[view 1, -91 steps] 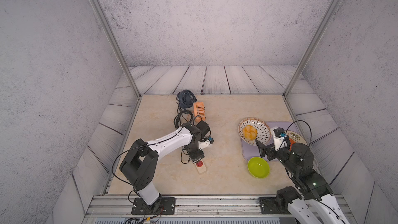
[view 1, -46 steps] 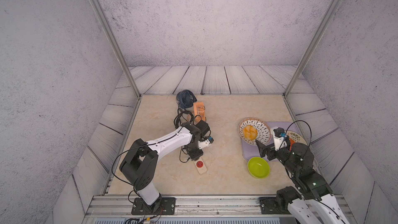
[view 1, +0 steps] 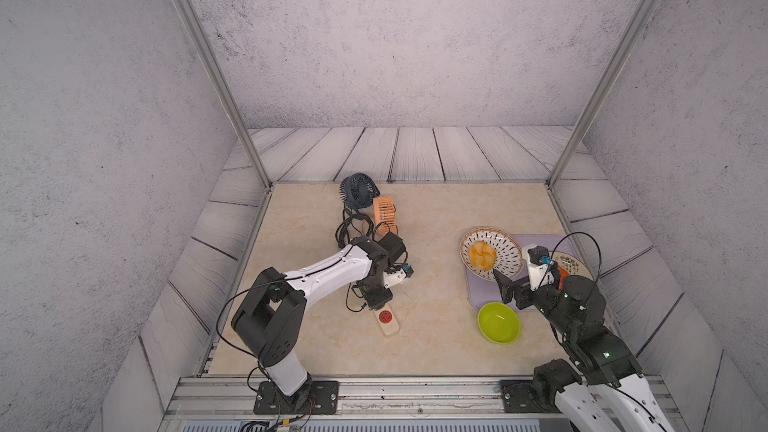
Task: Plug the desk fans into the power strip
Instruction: Insert the plug into the socket.
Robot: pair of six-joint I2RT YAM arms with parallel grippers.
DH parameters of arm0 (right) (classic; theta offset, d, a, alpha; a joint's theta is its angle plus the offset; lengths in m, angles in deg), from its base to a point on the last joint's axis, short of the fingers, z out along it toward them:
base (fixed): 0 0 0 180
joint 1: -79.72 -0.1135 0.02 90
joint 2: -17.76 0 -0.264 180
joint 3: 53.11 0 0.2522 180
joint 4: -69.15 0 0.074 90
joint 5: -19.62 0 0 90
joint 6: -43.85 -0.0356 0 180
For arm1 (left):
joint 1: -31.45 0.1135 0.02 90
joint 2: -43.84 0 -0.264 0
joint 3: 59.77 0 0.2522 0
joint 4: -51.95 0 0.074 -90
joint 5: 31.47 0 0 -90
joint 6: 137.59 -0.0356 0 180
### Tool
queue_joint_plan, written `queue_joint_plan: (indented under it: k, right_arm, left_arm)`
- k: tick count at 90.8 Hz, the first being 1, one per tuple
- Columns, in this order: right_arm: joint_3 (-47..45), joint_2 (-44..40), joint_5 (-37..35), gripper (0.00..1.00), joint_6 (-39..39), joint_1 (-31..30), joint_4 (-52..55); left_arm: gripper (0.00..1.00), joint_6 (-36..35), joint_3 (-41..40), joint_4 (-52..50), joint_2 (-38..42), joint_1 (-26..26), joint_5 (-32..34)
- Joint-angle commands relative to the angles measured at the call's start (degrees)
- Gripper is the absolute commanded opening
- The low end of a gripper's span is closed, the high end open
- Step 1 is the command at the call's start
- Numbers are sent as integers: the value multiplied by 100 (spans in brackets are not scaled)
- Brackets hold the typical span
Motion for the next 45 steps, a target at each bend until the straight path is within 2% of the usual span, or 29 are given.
queue_joint_plan:
  k: [1,13,24,35,45]
  right_arm:
    - [-46,-24,-102,99,-3,12,5]
    - [-70,-38,-49,99,-11,18,-35]
    - [-55,-32,-52,99,-11,19,-42]
    - [-43,-69,-93,99,-16,15,19]
    - [-16,-31,-86,99,-20,14,32]
  left_arm:
    - [0,-130,-542,221,-742,24,-119]
    - [0,-86,-850,540,-343,243,-292]
    - [1,-4,-422,269,-443,202,-177]
    - [38,15,-44,130,-231,181,13]
    - [51,-42,113,93,173,177,84]
